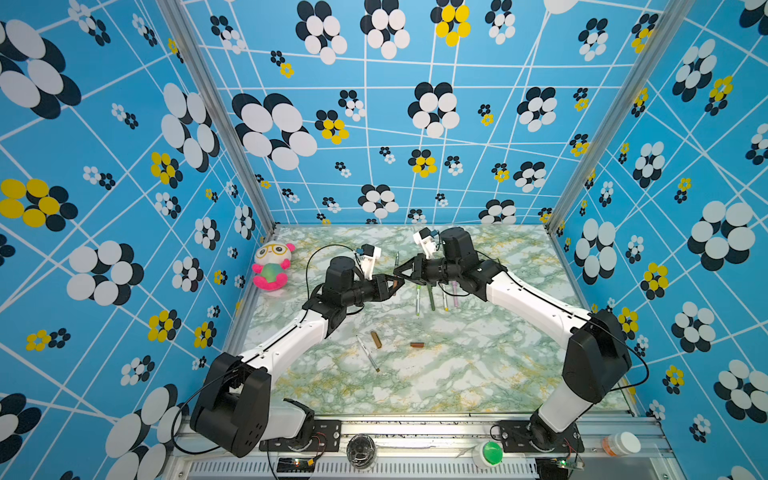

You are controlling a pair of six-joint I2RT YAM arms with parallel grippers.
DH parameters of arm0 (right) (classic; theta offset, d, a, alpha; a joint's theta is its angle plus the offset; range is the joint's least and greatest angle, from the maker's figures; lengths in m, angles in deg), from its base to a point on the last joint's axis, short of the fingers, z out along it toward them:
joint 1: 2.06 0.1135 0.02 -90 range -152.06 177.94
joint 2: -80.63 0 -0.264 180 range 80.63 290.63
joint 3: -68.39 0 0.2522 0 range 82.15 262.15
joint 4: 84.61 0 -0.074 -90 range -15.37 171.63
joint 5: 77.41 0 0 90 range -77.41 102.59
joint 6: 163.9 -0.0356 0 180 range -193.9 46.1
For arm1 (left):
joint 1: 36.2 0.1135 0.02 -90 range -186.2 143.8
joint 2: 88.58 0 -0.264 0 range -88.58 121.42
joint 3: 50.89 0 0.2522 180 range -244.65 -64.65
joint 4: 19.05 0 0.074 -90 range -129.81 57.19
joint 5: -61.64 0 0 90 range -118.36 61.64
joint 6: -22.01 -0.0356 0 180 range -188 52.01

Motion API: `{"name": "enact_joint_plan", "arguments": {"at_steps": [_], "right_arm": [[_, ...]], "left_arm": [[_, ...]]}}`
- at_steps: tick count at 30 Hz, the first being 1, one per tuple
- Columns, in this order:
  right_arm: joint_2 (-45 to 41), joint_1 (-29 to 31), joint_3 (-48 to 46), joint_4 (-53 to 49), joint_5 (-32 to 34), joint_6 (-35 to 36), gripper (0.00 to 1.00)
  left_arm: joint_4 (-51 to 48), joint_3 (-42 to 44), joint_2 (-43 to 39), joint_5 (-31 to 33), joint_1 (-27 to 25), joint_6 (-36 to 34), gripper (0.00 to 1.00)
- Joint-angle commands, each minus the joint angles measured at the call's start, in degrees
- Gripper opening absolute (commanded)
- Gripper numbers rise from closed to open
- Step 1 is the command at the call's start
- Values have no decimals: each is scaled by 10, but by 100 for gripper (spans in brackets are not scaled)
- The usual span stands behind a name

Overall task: Insert the pens into the pen caps
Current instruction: 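Close the left gripper on the wooden pen while the right releases it, then lower the right gripper and grasp the brown pen cap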

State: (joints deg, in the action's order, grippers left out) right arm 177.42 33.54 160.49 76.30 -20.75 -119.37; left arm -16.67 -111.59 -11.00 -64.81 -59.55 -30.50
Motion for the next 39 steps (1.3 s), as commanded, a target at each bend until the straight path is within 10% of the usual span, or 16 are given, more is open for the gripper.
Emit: {"name": "enact_joint_plan", "arguments": {"at_steps": [1,20,33,39], "right_arm": [[-18,4,0,5,-6,6,1],[-35,21,56,-140,70,129,39],[83,175,123,-288,276,294,43],[177,243,175,-327,364,341,44]], "left_arm": [[9,-13,0,9,-1,-1,17],[-126,30,-106,181,33,-29,0],[-273,82,-327,504,51,-74,0],[-288,111,-378,541,52,-62,0]]}}
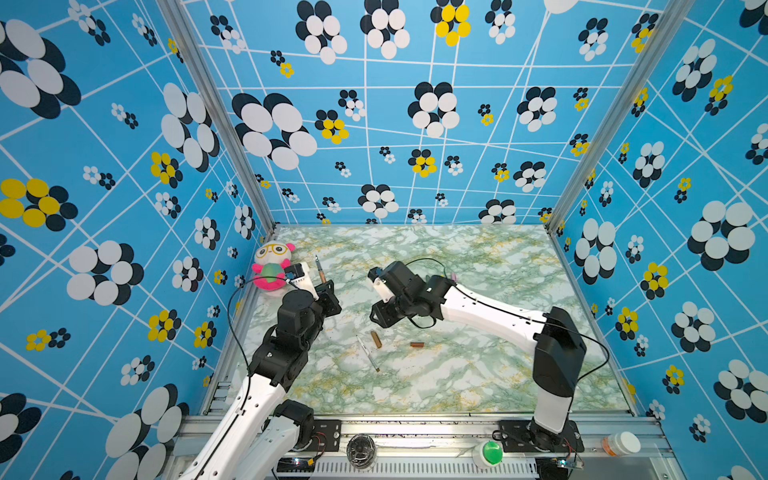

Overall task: Insert the pens into the pen caps
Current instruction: 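Lower the right gripper and grasp the brown pen cap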

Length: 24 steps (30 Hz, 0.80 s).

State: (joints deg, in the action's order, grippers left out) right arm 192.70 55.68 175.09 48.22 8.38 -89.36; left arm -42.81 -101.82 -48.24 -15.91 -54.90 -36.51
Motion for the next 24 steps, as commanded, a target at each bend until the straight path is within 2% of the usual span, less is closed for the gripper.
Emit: {"name": "enact_joint_plan", "arguments": {"at_steps": [1,7,24], "right_arm": [[35,28,33,-48,81,44,44],[93,45,47,-42,95,38,43],[165,47,60,-53,127,21,25]], "left_arm": [[-29,13,-7,53,7,-2,0],[-26,16,-2,49,8,-2,0],[-15,23,9,32,19,5,0]]}}
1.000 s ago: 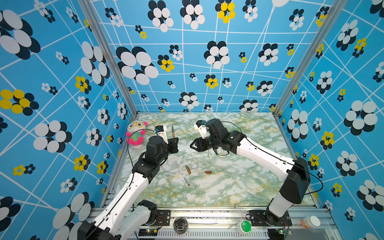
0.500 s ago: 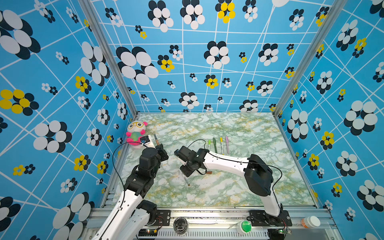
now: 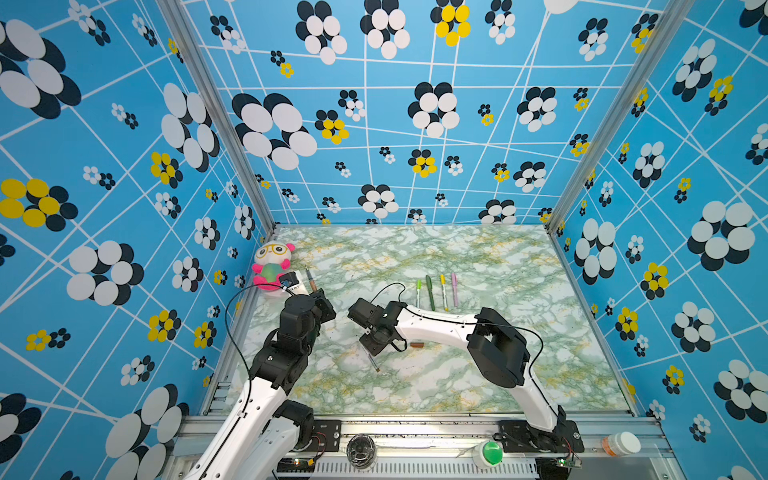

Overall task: Insert the pens into the pen caps
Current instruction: 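Lower the right gripper and grasp the brown pen cap, then lift the brown cap with the right gripper toward the pen nib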

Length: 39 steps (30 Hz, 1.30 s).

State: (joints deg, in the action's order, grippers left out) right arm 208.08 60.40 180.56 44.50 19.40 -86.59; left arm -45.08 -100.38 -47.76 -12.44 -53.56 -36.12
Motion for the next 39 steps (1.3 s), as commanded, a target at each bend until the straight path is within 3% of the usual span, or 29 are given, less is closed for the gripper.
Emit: {"name": "enact_joint_plan", "arguments": {"at_steps": [1,8,14,19,26,33,36,39], "right_arm": [[13,-1,6,-16,18,-7,25],[30,-1,11,-20,31,-14,21],[37,-1,19,-20,25,-23,11],[0,-13,14,-10,11,-43,8],[-168,-123,-84,121,-134,-161,7],[-284,-283,-215,360,-290,-388,3],[-300,-318,-238,438,-322,-453,3],[-295,-324,-223,449,-350,-464,3]], "left_arm": [[8,9,5,-3,6,0,0],[8,7,4,-4,8,1,0],[8,9,4,-10,10,3,0],[21,10,12,-43,12,-1,0],[111,3,61,-217,13,-25,0],[159,-31,156,-410,-6,-52,0],[156,-51,196,-444,-44,-70,0],[153,-68,229,-448,-83,-85,0]]}}
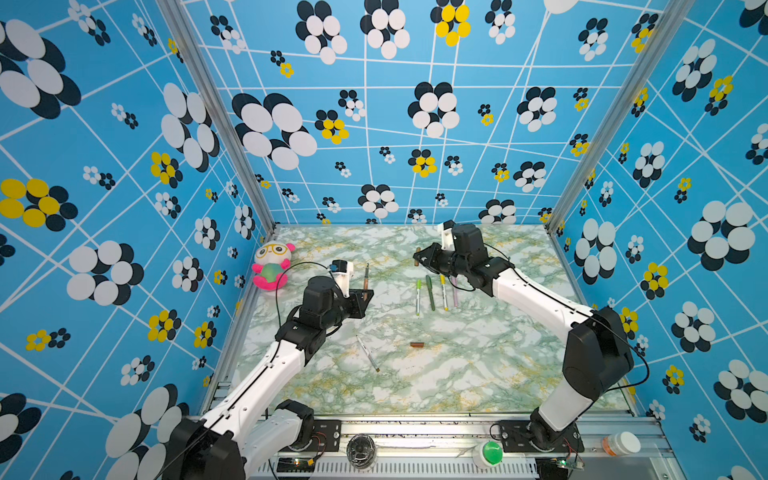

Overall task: Insert the pens into the pen caps
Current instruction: 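Lift the brown cap with the right gripper toward the pen nib, then press the brown cap down onto the nib held by the left gripper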

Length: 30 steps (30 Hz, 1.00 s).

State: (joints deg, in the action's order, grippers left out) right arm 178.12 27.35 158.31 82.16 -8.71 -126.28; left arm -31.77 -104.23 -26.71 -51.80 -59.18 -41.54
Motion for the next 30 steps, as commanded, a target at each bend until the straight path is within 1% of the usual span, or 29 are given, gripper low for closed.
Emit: {"name": "enact_joint_plan", "arguments": {"at_steps": [1,3,7,11,16,30], "right_arm": [[7,8,4,77,-82,-69,3],[9,12,4,86,-96,-71,3],[-1,19,-5,80,-103,-57,3],[-8,24,-11,72,-104,-50,2],[-7,27,-11,65,-104,-43,2],[-6,39,-15,62,-107,-37,0]], "left_arm": [[19,-35,27,-54,-36,-31,0],[24,-41,46,-49,-48,-23,0],[47,-43,70,-47,-56,4,0],[47,-53,82,-41,-64,5,0],[41,-63,84,-35,-66,4,0],[44,-55,87,-2,-67,11,0]]}}
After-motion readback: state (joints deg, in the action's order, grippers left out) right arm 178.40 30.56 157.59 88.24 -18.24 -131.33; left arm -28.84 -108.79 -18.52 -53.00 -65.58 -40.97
